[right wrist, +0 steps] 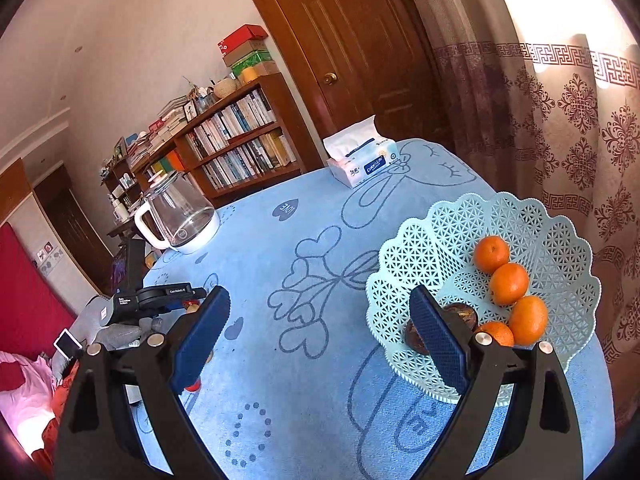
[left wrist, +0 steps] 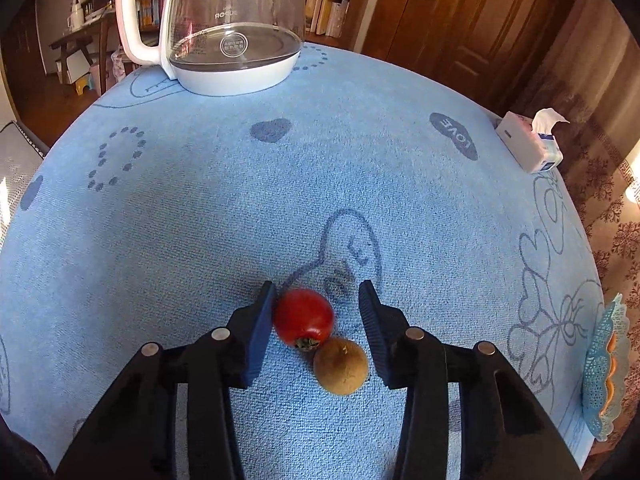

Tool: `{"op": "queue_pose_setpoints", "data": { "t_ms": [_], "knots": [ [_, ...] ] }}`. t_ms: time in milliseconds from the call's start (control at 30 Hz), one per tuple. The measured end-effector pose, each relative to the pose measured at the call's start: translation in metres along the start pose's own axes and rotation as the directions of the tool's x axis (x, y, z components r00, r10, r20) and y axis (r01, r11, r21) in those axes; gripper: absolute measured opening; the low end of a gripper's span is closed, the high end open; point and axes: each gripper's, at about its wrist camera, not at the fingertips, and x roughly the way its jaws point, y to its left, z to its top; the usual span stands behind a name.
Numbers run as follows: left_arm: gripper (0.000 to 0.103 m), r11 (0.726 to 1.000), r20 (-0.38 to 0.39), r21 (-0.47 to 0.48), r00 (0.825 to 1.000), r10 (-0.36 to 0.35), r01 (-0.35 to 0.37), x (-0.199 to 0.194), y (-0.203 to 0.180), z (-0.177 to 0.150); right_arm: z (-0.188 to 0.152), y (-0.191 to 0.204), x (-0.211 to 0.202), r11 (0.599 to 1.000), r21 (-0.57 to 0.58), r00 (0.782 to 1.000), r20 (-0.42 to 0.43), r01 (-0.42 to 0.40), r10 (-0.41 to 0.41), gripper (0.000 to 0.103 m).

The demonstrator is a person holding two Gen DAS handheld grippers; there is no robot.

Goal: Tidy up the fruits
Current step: 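Grasp a red cherry tomato with the left tool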

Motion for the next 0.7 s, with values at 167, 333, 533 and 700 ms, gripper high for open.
{"op": "queue_pose_setpoints", "data": {
  "t_ms": [167, 333, 533, 700],
  "knots": [
    [0.029, 1.000, -0.007, -0.003, 1.000, 0.021, -0.021, 0.000, 0.003, -0.001, -0.001, 0.005, 0.001, 1.000, -0.022, 1.000, -0.005, -0.002, 0.002, 0.092],
    [0.029, 1.000, 0.000, -0.017, 1.000, 0.008, -0.008, -0.007, 0.007, -0.004, -0.004, 0.008, 0.007, 0.999, -0.040, 1.000, -0.018, -0.006, 0.005, 0.092],
    [0.029, 0.999, 0.053, -0.032, 0.999, -0.011, 0.012, -0.033, 0.010, -0.006, -0.010, 0.014, 0.015, 0.998, -0.054, 0.999, -0.041, -0.018, 0.016, 0.092],
    [0.029, 0.999, 0.116, -0.020, 0.993, -0.029, 0.031, -0.066, 0.006, -0.012, -0.019, 0.029, 0.026, 0.996, -0.059, 0.995, -0.084, -0.064, 0.059, 0.092]
  ]
}}
